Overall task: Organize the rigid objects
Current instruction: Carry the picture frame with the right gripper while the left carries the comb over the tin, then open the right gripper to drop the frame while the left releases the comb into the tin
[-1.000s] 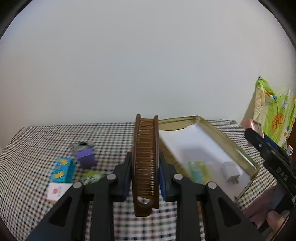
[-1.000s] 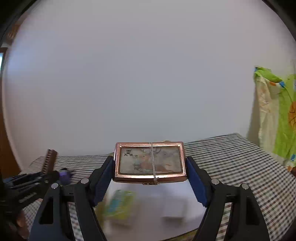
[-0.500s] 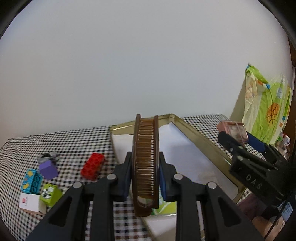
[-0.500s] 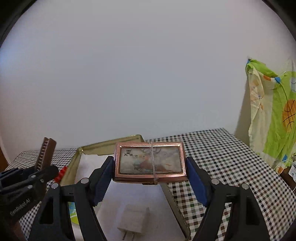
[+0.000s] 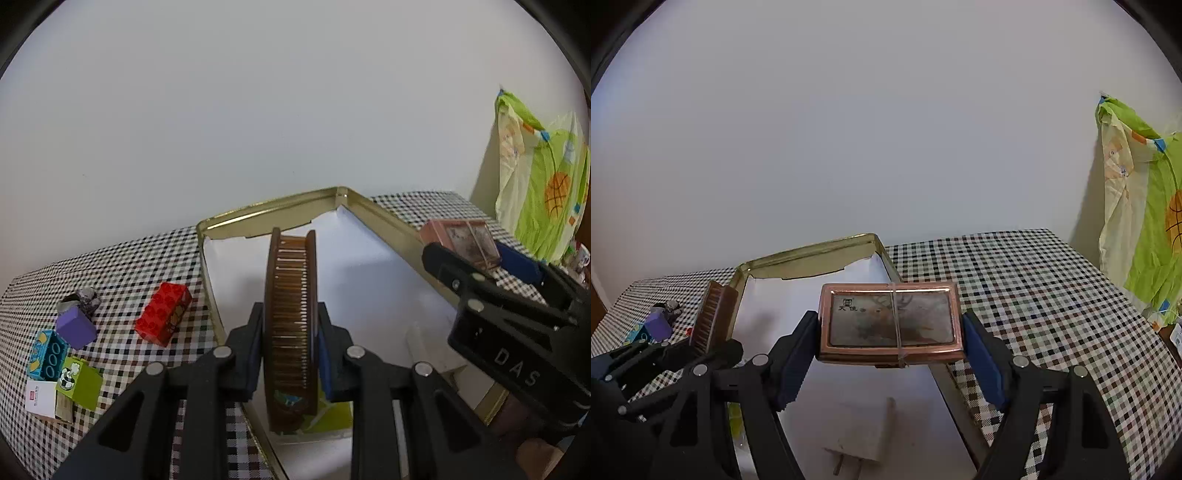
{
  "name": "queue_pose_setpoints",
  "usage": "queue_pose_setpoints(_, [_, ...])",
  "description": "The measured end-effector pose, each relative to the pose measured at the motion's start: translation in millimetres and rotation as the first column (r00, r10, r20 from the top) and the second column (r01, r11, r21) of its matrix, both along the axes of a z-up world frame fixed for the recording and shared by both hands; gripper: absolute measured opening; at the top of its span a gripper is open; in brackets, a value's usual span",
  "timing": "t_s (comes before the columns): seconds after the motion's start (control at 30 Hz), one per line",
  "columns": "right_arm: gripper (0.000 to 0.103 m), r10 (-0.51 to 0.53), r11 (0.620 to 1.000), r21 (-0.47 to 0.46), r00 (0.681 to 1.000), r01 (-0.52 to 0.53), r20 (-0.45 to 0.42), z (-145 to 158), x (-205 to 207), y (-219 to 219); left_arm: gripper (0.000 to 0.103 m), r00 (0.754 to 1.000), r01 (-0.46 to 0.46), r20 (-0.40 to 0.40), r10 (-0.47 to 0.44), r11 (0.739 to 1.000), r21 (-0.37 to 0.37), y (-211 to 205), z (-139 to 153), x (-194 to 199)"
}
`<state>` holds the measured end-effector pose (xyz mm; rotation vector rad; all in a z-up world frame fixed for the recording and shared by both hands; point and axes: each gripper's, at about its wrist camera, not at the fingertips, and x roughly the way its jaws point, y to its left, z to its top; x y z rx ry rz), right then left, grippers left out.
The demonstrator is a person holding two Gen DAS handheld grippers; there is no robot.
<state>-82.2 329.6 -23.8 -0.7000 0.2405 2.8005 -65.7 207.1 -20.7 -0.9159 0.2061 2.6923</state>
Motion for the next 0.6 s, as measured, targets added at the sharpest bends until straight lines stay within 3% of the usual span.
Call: queue_pose_setpoints(0.6, [0.078, 0.022, 0.999, -0.029, 0.999, -0.021, 0.028, -4.4, -2.1, 0.9, 0.024, 1.000, -0.022, 0.002, 0.022, 0.998, -0.063, 6.0, -5.7, -3.1])
